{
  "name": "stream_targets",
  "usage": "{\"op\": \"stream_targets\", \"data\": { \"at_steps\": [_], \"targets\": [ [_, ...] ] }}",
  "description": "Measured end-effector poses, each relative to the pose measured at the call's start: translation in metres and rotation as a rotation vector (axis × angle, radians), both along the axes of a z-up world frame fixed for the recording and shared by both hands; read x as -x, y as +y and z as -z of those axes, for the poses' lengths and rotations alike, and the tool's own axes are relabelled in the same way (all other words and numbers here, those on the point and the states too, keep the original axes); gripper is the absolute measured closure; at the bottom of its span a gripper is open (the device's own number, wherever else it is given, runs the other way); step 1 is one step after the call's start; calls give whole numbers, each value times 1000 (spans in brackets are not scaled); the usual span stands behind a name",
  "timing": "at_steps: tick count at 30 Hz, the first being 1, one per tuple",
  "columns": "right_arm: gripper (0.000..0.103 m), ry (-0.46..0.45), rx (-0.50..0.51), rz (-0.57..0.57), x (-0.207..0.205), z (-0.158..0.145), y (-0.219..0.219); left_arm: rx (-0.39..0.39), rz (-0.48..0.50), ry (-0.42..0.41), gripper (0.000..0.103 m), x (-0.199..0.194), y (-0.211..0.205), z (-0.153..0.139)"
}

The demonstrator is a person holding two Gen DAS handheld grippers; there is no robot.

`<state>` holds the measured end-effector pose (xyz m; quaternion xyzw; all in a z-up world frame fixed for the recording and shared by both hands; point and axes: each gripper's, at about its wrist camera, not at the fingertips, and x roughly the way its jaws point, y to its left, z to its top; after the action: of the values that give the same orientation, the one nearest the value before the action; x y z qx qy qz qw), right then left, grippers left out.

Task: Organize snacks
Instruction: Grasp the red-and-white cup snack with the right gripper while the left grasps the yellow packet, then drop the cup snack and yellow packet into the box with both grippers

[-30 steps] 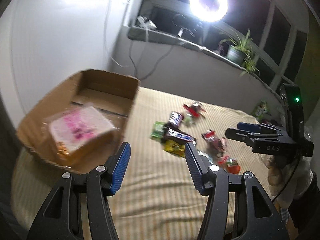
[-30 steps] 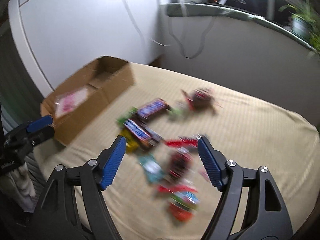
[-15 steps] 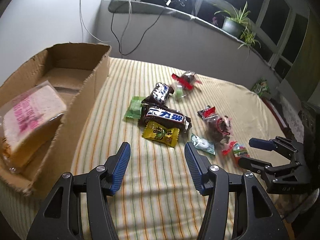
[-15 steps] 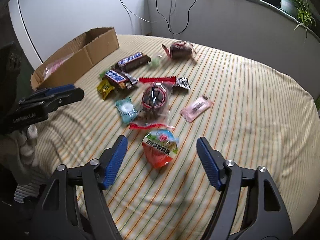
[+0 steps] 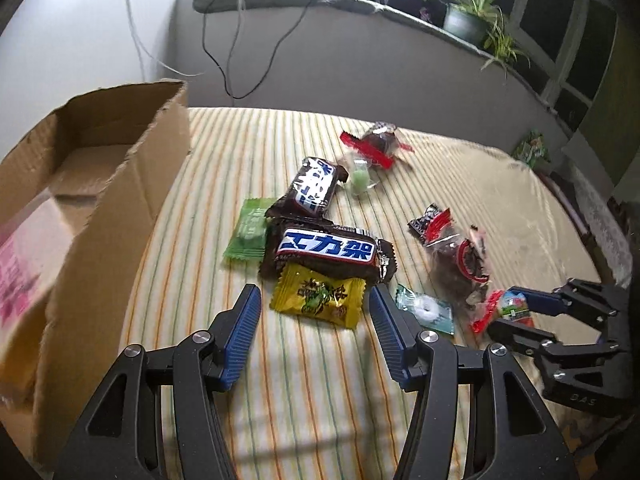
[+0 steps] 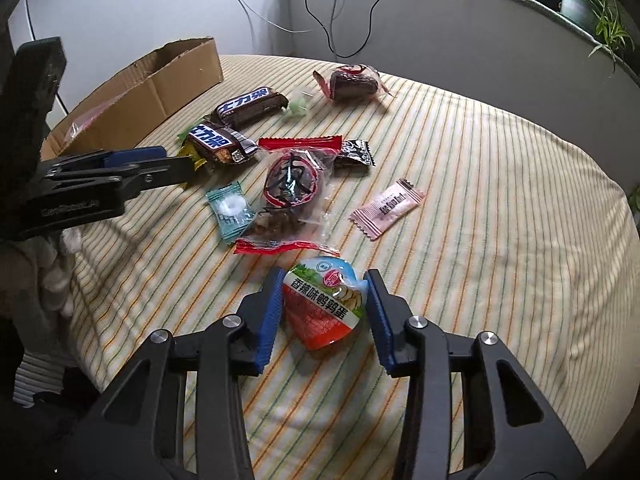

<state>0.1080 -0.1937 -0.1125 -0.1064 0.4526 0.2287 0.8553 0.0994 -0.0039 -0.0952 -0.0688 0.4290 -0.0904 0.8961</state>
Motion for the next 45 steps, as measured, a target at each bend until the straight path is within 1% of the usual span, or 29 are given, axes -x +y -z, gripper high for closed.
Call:
{"op": "stream_targets", "data": {
  "at_steps": [5,6,7,9,10,11,14,15,17,21,26,29,34,38,45],
  "targets": [
    [61,-6,7,4,2,0,0,-46,12,-1,48,-5,-6,4],
    [61,-5,6,5,2,0,0,-49,8,-2,52,-5,-6,3],
    [61,-5,5,6,1,0,-1,-51,5,-4,54,-4,-6,3],
    [61,-4,6,7,1,-1,0,-47,-4,-9,63,-3,-3,2],
    [61,-4,6,7,1,-1,0,-44,-3,-10,64,-2,-2,2],
    [61,-4,5,9,1,-1,0,-45,1,-12,69,-1,-2,2],
    [62,-5,2,14,2,-2,0,-56,16,-15,73,1,-6,2],
    [62,-6,2,15,3,-2,-1,-55,16,-16,77,1,-6,2],
    [62,-7,0,20,3,-2,-2,-45,15,-18,78,2,-5,1],
    [62,-11,-3,29,4,-4,-4,-33,12,-25,81,4,-3,-1],
    [62,-16,-14,35,8,-4,-8,-20,5,-46,82,11,-1,-7],
    [62,-27,-25,37,10,-8,-9,-6,-3,-67,82,17,3,-16],
    [62,-57,-47,15,6,-24,-3,10,-28,-115,82,25,15,-37],
    [62,-86,-60,-24,-3,-42,16,13,-63,-152,82,35,31,-52],
    [62,-131,-81,-124,-25,-69,70,3,-139,-189,82,51,62,-64]
  ]
}}
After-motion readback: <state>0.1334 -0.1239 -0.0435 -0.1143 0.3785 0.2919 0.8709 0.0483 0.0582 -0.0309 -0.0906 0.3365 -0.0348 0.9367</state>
